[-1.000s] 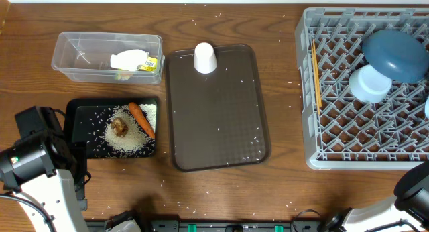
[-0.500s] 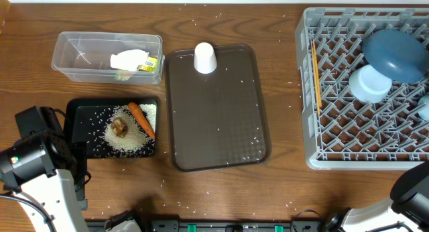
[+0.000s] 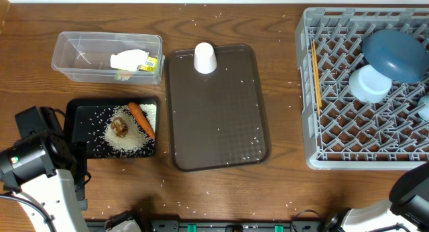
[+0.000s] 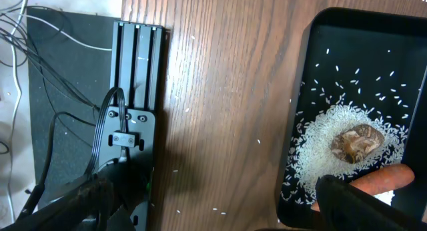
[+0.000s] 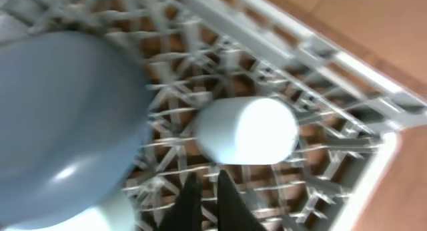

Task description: Sort waste into correct bins and load items into the dishwasher rack

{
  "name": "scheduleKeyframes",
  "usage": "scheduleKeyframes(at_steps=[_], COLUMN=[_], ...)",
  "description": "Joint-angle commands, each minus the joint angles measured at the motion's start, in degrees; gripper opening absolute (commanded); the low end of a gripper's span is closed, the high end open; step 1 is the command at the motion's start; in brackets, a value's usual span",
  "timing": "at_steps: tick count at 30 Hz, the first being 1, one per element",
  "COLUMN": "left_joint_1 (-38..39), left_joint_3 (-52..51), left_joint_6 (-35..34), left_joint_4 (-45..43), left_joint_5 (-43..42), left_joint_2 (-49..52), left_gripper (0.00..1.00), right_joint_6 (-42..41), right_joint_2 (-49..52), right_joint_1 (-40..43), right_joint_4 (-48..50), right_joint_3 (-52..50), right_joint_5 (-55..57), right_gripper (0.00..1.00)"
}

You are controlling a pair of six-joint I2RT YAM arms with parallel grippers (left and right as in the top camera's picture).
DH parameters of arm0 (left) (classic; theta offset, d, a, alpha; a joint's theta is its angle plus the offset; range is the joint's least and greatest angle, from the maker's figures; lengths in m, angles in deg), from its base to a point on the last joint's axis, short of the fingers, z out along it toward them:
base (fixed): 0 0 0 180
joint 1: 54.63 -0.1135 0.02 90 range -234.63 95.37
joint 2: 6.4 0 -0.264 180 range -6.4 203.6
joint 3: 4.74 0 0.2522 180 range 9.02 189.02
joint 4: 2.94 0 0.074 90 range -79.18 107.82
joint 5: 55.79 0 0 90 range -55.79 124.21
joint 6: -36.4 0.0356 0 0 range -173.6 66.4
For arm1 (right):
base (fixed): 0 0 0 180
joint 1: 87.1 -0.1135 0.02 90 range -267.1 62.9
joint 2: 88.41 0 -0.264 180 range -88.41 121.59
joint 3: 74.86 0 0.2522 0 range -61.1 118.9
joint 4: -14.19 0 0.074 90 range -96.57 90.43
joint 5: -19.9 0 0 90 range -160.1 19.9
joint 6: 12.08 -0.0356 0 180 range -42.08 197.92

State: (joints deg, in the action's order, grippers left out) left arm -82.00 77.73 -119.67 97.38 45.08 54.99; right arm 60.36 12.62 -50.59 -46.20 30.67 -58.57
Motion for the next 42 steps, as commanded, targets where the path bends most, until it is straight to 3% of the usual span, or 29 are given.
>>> scheduleKeyframes(at_steps=[1, 24, 42], left_joint_1=[-0.35, -0.35, -0.35], left_joint_3=[0.13, 0.13, 0.13], left_joint_6=[-0.68, -0.68, -0.68], left_joint_4=[0.15, 0.15, 0.15], left_joint_5=[0.61, 0.63, 0.63], left_joint_2=[0.02, 0.02, 0.02], left_gripper=[0.98, 0.98, 0.98], right_joint_6=[-1.09, -0.33, 6.08], right_joint_2=[0.76, 9.57, 9.62], right_joint_1=[3.15, 5.09, 4.76], right_joint_4=[-0.85, -0.07, 0.90], right_joint_3=[0.07, 0.02, 0.02], right_joint_5=[2.21, -0.28, -13.99], right_gripper=[0.01, 0.01, 0.02])
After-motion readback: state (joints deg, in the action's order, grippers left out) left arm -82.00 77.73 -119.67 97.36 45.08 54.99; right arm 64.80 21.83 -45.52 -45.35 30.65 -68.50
